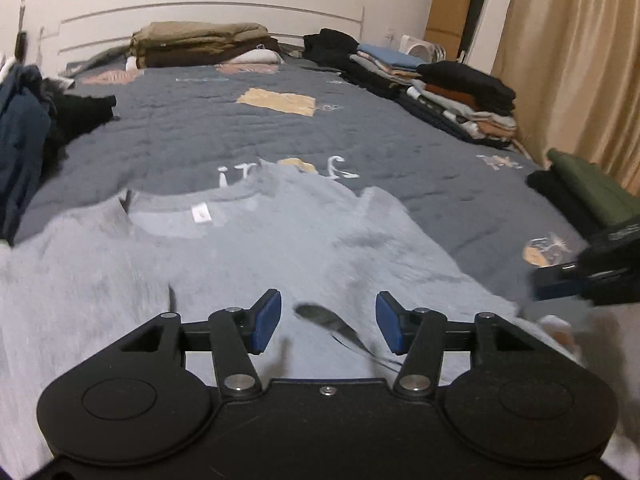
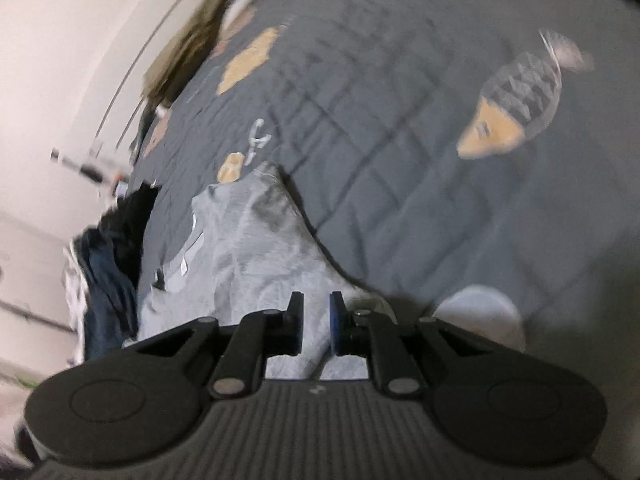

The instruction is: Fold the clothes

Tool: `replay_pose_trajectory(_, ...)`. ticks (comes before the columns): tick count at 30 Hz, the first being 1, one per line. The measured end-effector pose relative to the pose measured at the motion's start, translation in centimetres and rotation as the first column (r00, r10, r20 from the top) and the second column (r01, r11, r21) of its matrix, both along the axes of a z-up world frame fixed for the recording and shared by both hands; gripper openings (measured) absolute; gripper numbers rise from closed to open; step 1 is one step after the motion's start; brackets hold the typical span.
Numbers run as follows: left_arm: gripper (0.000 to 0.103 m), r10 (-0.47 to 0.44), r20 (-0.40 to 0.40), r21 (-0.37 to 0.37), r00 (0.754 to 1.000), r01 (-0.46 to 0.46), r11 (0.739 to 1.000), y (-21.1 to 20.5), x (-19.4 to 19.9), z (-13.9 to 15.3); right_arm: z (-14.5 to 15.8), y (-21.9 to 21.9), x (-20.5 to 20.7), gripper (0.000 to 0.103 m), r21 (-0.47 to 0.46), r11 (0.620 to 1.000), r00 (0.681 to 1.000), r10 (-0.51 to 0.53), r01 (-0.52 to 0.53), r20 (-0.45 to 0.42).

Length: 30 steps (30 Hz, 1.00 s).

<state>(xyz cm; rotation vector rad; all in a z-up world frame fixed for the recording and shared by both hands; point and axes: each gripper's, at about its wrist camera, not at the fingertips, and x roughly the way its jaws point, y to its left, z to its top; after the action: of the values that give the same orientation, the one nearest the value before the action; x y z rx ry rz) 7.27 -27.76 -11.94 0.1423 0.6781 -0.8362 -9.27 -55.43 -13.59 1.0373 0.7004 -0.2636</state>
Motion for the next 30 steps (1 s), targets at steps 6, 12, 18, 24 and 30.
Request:
replay_pose_trajectory(6,0.052,0.001,-0.096,-0.004,0.995,-0.001,1.000,-1.5,2.5,-1.6,1.0,0.4,0.2,0.020,-0.001,0.998,0.996,0.056,-0.056,0.066)
replay_pose_trajectory(12,0.035,0.030,-0.339,-0.132,0.940,-0.079,0.988,-0.8,5.4,-3.5,-0.5,4.4,3.3,0.031,0.044,0.982,0.977,0.177,-0.183,0.119)
replay_pose_trajectory(18,0.004,0.042,-0.259,-0.167,0.965,-0.088,0.982,0.0,5.5,-2.0,-3.9,6.4,4.7,0.031,0.028,0.969,0.967,0.248,-0.247,-0.058)
replay_pose_trajectory(24,0.006,0.038,-0.199,-0.064,0.979,-0.051,0.997,0.1,5.8,-0.8,-3.9,6.2,4.8,0.031,0.033,0.966,0.964,0.258,-0.257,-0.065)
replay_pose_trajectory(30,0.046,-0.056,-0.166,-0.085,0.985,0.042,0.995,-4.1,6.2,1.5,-3.9,6.0,4.8,0.032,0.036,0.966,0.964,0.256,-0.254,-0.067)
